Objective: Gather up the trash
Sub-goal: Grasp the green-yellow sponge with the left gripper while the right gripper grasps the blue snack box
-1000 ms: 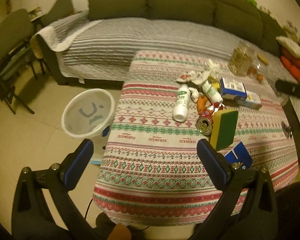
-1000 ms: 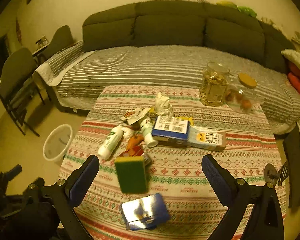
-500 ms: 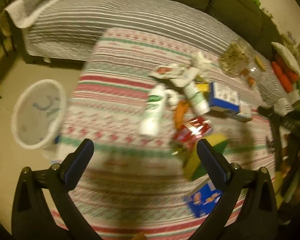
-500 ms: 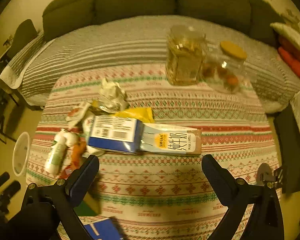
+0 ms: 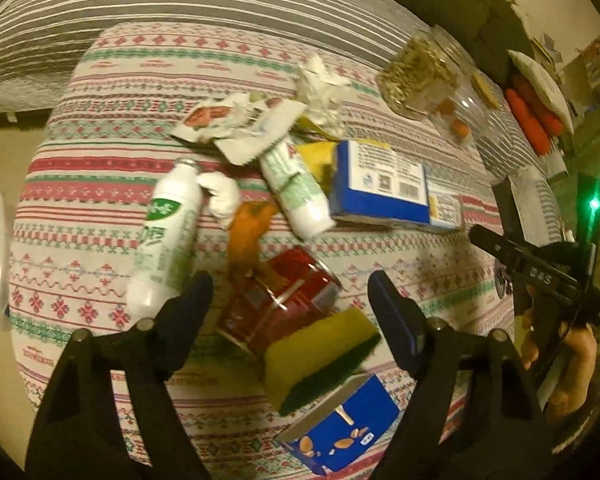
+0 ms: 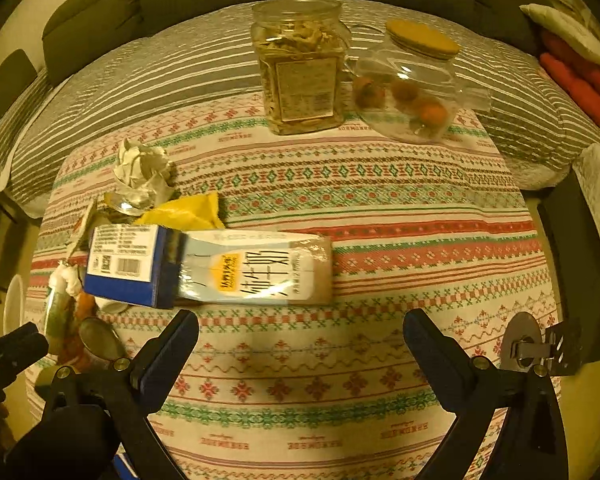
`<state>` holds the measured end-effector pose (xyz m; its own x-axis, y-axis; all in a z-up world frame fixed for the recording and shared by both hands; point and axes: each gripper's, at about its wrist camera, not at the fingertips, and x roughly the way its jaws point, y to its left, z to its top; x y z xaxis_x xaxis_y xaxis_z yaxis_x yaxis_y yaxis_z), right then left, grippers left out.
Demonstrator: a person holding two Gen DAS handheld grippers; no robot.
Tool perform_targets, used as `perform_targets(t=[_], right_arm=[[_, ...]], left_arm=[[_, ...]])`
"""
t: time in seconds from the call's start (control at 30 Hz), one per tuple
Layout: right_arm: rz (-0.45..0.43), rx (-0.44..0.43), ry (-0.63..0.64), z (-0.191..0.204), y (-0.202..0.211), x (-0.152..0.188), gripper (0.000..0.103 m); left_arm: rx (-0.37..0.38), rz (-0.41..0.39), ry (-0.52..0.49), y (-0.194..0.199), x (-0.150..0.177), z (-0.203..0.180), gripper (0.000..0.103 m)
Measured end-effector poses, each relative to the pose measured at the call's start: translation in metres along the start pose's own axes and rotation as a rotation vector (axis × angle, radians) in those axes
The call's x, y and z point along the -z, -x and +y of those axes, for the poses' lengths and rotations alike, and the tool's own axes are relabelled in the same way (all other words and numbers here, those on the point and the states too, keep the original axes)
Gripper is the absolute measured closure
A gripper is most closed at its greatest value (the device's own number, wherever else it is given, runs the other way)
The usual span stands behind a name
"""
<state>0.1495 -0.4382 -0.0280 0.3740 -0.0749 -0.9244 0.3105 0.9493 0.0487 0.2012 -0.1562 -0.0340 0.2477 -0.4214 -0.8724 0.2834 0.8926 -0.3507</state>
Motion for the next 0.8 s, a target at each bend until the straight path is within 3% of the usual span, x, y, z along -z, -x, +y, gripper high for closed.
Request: perform_targets(t=[0.23,0.4,0.5,0.53,0.57,0.8], right_arm=[[-0.003,-0.012,-0.001,-0.006,0.002,0.002,0.000],[-0.006,-0.026,-0.005,-0.004,0.005,0.002,0.000],[-0.008,-0.025,-0.016,-0.004,0.005,0.001,0.000],[-0.006,-0.028,-0.022,-0.004,0.004,0.001,0.000],[-0.005,-0.032,-0.027,-0.005,0.003,0.000,0.000],[0.005,-0.073,-0.059,0.001,-0.006,-0.007,0.000]], left_arm=[[-0.001,0.060,-0.137,-0.003,0.018,-0.017,0.023],[-0.010,0.105,-0.165,-0.010,0.025,-0.017,0.024],[-0.011,0.105,-0.181,-0.010,0.027,-0.017,0.046],[0.013,0.104,-0.179,-0.009,0.028,-0.016,0.062],[0.041,0.100,-0.169,-0.009,0.029,-0.018,0.068],[0.115,0.025,-0.148,0.016,0.033,-0.015,0.075]])
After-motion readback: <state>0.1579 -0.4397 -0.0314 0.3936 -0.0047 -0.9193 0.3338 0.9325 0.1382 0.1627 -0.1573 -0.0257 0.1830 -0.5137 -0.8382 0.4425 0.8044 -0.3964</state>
